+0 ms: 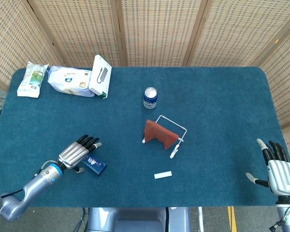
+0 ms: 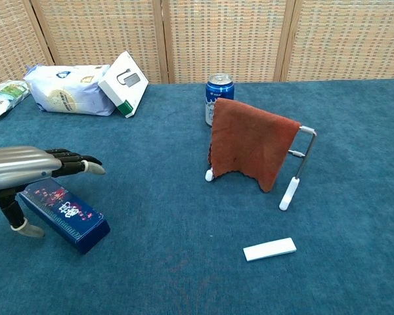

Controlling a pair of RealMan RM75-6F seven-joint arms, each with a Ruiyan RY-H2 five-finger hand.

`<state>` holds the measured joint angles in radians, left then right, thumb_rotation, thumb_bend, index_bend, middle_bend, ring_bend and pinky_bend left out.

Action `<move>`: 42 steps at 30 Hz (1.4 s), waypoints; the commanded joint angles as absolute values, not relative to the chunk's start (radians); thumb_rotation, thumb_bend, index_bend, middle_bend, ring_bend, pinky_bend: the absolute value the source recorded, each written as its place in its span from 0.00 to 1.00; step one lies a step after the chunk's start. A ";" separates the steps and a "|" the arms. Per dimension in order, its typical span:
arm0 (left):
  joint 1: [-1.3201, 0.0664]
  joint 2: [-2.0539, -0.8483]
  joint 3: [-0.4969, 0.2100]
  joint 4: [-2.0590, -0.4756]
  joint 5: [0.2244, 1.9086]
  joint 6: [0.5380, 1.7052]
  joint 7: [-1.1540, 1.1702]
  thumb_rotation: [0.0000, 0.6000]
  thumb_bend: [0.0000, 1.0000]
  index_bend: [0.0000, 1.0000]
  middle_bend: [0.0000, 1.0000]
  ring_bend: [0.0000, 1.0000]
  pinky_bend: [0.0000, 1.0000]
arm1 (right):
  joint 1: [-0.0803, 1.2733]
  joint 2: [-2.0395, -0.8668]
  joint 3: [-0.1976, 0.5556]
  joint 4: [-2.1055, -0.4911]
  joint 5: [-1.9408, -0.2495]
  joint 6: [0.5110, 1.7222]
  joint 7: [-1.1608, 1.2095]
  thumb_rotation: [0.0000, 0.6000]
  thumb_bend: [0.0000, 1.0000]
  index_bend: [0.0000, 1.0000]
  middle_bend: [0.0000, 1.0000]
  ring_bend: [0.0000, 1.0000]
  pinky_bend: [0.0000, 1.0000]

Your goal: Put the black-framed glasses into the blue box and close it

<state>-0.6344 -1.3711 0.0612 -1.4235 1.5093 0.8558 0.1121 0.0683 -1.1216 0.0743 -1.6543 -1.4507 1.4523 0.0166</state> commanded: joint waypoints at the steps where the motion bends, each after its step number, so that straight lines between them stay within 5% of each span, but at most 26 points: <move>1: -0.638 -1.390 0.054 -1.410 1.496 0.850 0.127 1.00 0.16 0.01 0.00 0.00 0.00 | 0.068 -1.121 0.074 -1.654 -1.451 1.452 0.019 1.00 0.13 0.00 0.18 0.00 0.00; 9: -0.643 -1.424 0.049 -1.388 1.474 0.840 0.155 1.00 0.17 0.13 0.07 0.03 0.06 | 0.068 -1.120 0.074 -1.656 -1.451 1.452 0.021 1.00 0.13 0.00 0.18 0.00 0.00; 17: -0.633 -1.448 0.043 -1.368 1.474 0.875 0.171 1.00 0.19 0.40 0.41 0.29 0.25 | 0.067 -1.120 0.074 -1.655 -1.451 1.452 0.023 1.00 0.13 0.00 0.18 0.00 0.00; 26: -0.622 -1.461 0.040 -1.343 1.479 0.908 0.175 1.00 0.20 0.51 0.53 0.36 0.26 | 0.067 -1.120 0.073 -1.655 -1.451 1.452 0.022 1.00 0.13 0.00 0.18 0.00 0.00; 30: -0.620 -1.463 0.040 -1.336 1.478 0.913 0.173 1.00 0.19 0.51 0.52 0.36 0.26 | 0.067 -1.120 0.074 -1.654 -1.451 1.452 0.021 1.00 0.13 0.00 0.18 0.00 0.00; 33: -0.624 -1.450 0.046 -1.347 1.462 0.883 0.171 1.00 0.13 0.33 0.19 0.15 0.19 | 0.067 -1.120 0.074 -1.655 -1.450 1.452 0.019 1.00 0.13 0.00 0.18 0.00 0.00; 35: -0.627 -1.429 0.041 -1.373 1.441 0.867 0.172 1.00 0.05 0.09 0.00 0.00 0.04 | 0.068 -1.121 0.074 -1.655 -1.450 1.452 0.017 1.00 0.13 0.00 0.18 0.00 0.00; 37: -0.627 -1.413 0.037 -1.396 1.436 0.869 0.167 1.00 0.01 0.01 0.00 0.00 0.00 | 0.067 -1.121 0.074 -1.655 -1.449 1.452 0.017 1.00 0.13 0.00 0.18 0.00 0.00; 42: -0.605 -1.334 0.026 -1.486 1.459 0.943 0.139 1.00 0.00 0.00 0.00 0.00 0.00 | 0.067 -1.122 0.074 -1.655 -1.448 1.452 0.012 1.00 0.13 0.00 0.18 0.00 0.00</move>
<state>-0.6151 -1.3639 0.0315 -1.4541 1.4504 0.9163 0.1521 0.0675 -1.1216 0.0744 -1.6545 -1.4481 1.4522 0.0124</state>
